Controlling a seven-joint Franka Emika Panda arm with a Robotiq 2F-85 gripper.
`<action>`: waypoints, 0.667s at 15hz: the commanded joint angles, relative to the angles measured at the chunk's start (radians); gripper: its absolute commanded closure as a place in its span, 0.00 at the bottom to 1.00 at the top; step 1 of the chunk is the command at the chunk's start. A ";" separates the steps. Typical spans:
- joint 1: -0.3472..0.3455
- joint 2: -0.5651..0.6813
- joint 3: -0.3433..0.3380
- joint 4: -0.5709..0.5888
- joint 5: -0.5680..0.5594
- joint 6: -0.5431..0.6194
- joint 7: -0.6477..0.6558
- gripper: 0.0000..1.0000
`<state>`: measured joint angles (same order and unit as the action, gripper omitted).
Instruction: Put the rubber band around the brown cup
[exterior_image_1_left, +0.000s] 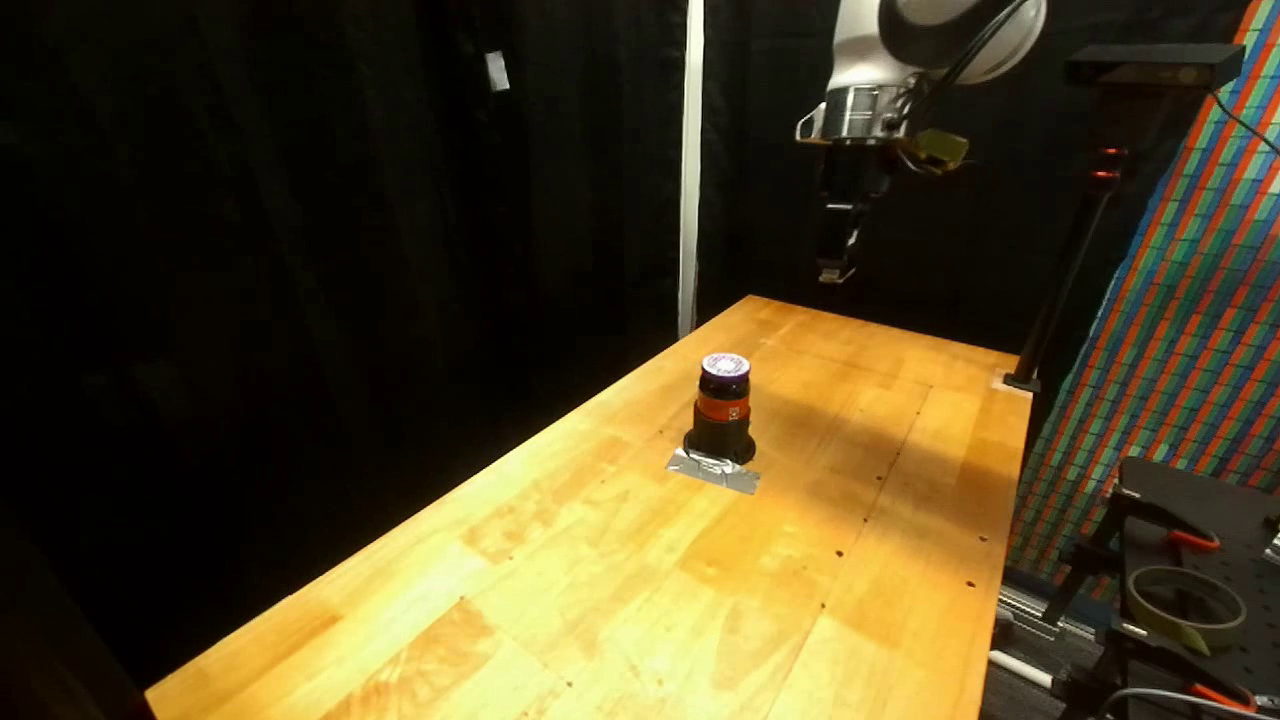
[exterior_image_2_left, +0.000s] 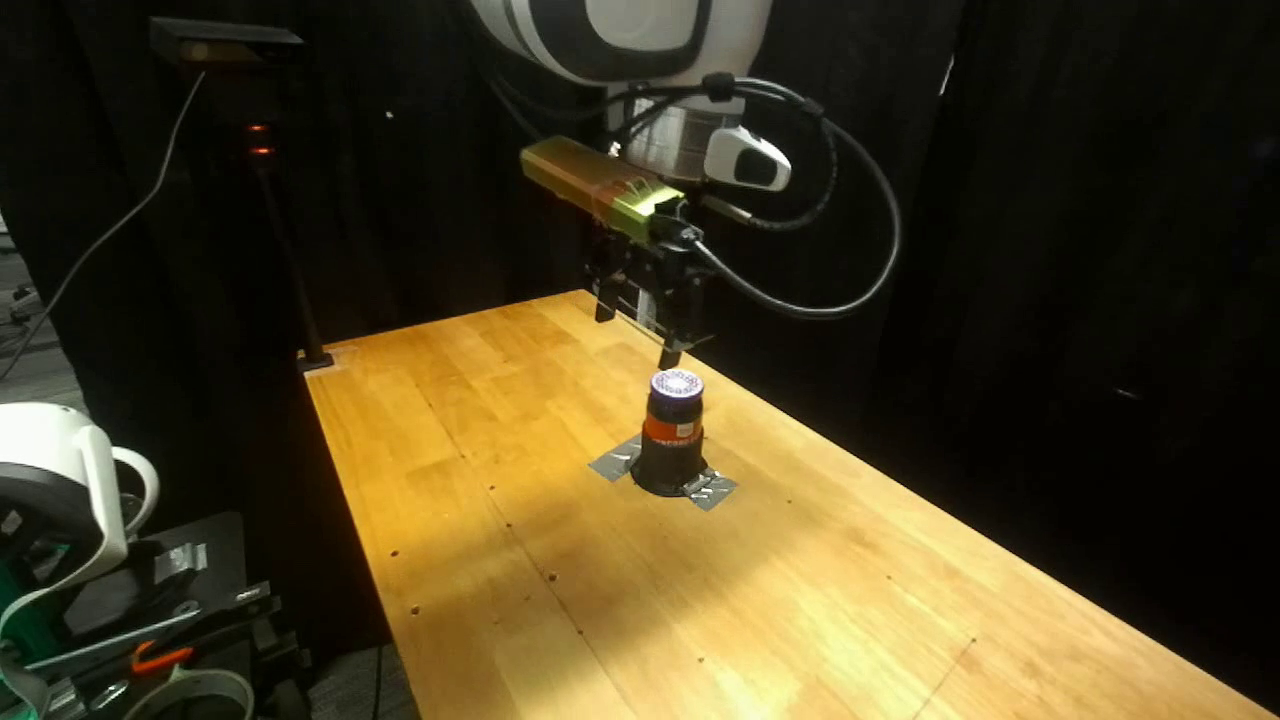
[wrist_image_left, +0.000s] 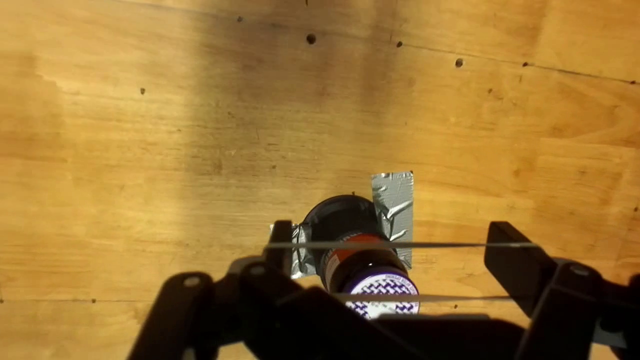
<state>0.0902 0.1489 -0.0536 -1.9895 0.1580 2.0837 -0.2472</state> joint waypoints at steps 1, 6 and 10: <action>-0.026 0.222 0.047 0.252 -0.045 -0.063 0.046 0.00; -0.020 0.446 0.089 0.516 -0.057 -0.100 0.085 0.00; 0.014 0.591 0.104 0.724 -0.096 -0.199 0.142 0.00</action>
<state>0.0876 0.6219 0.0372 -1.4622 0.1061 1.9868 -0.1647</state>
